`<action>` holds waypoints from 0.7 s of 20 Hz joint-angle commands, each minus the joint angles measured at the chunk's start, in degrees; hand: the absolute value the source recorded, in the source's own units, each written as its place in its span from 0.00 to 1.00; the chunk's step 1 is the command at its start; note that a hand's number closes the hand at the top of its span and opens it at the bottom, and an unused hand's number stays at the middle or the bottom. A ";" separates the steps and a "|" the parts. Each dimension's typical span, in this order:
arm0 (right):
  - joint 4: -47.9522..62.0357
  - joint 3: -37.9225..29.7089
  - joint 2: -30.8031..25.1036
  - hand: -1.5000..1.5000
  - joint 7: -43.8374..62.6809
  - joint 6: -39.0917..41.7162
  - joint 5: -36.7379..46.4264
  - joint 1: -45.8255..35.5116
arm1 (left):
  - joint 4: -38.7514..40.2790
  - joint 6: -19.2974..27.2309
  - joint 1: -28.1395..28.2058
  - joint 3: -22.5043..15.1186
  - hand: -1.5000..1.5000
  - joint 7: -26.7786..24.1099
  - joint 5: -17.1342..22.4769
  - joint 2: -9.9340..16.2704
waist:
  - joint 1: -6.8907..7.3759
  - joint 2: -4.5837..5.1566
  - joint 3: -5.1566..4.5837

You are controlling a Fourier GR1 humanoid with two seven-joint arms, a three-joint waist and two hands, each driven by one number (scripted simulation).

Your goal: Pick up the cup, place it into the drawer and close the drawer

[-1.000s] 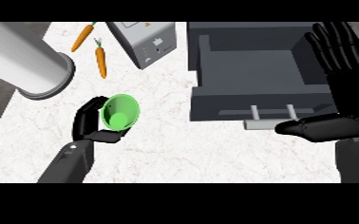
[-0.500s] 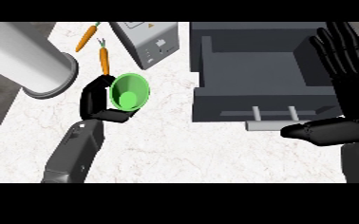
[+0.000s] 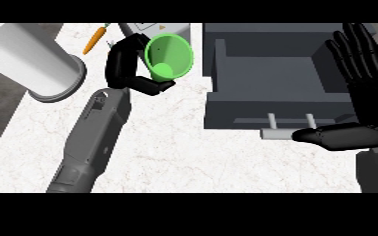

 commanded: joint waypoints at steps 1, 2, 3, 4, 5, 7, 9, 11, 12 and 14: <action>1.07 0.16 0.46 0.00 0.59 -0.55 -0.14 -1.69 | -4.29 6.24 -8.15 -3.37 1.00 9.31 1.09 -2.01 | -0.58 0.11 -0.01; 0.41 0.86 0.73 0.00 0.88 -1.04 0.80 -1.66 | -3.95 6.84 -7.77 -5.95 1.00 10.23 3.32 -2.03 | -0.88 0.20 -0.04; 1.75 -0.44 -0.49 0.00 -3.27 2.33 -0.73 1.79 | -4.06 9.49 -10.76 -6.24 1.00 11.88 2.78 -2.05 | -1.24 0.24 0.00; -2.72 -0.86 -0.37 0.00 0.26 0.94 -1.49 2.25 | -6.99 9.50 -11.89 -5.48 1.00 16.23 2.56 -2.06 | -0.96 -0.02 -0.02; 2.12 -0.15 0.41 0.00 -2.67 0.94 0.03 1.00 | -7.30 11.46 -11.95 -7.41 1.00 16.50 2.35 -2.07 | -0.68 0.24 -0.02; -0.40 0.84 0.74 0.00 -0.19 -0.50 0.78 -0.58 | -1.23 14.66 -19.47 -6.06 1.00 18.05 2.01 -2.09 | -1.71 0.51 -0.04; 0.18 0.40 -0.14 0.00 -0.81 0.11 1.23 -0.19 | -0.96 20.27 -20.83 -11.93 1.00 20.54 4.38 -2.10 | -2.12 0.43 -0.03; 2.55 -1.23 -1.33 0.00 -2.59 2.33 -1.05 -0.77 | 2.37 21.98 -25.54 -12.93 1.00 23.80 7.27 -2.10 | -2.61 0.66 0.00; 0.53 1.64 1.72 0.00 -2.79 0.26 1.26 1.43 | 4.29 23.34 -25.95 -14.94 1.00 23.39 7.33 -2.11 | -2.85 0.68 -0.01; 5.28 -1.47 -1.05 0.00 -3.85 1.19 0.37 -2.79 | 8.12 22.39 -29.49 -13.15 1.00 27.53 7.17 -2.11 | -2.37 0.91 0.00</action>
